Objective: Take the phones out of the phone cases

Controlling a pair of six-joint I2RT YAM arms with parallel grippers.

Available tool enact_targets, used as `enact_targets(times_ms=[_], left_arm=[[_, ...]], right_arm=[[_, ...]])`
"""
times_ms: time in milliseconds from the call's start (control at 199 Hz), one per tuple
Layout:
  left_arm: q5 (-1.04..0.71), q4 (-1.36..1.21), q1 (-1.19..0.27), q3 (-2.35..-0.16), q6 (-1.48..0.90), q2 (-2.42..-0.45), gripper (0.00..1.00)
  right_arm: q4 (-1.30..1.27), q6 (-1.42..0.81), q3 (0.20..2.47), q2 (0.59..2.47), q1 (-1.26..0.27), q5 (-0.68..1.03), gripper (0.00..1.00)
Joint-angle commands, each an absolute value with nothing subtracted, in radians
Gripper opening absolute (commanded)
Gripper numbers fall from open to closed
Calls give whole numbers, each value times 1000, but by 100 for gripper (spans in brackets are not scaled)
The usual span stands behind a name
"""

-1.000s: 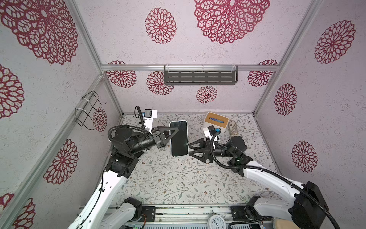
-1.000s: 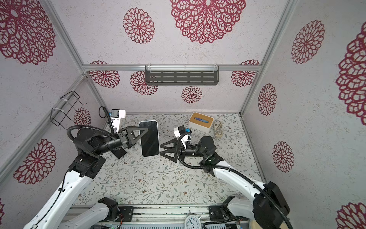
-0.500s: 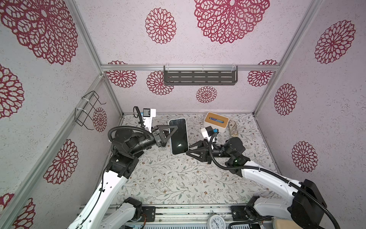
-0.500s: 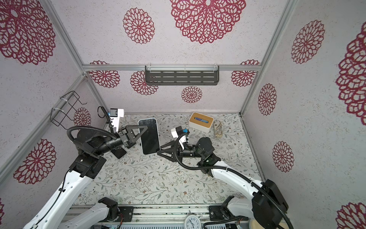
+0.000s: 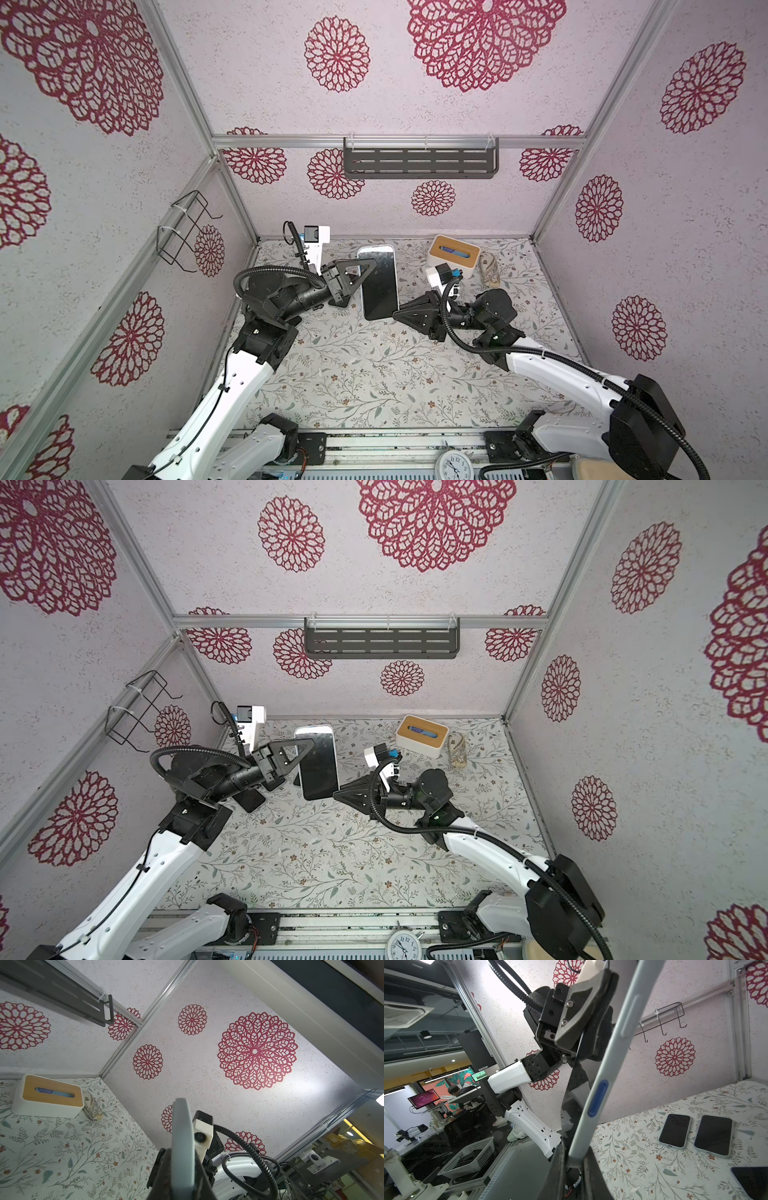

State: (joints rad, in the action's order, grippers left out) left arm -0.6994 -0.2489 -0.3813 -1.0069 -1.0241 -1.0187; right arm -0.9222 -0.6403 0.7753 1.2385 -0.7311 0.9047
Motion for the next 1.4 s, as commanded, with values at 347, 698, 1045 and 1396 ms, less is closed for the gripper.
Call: enact_targets(times_ms=[347, 698, 1045, 1396], left_arm=[[-609, -329, -483, -1108, -1126, -1110, 0], [-641, -358, -481, -1104, -1117, -1125, 0], [-662, -505, -477, -1051, -1088, -1121, 0], [-629, -625, -482, -1004, -1077, -1110, 0]], right_arm=[[-958, -19, 824, 1251, -584, 942, 0], [-980, 164, 577, 1024, -588, 494, 9], [-1139, -376, 541, 982, -589, 614, 58], [-1449, -687, 600, 1154, -668, 681, 49]])
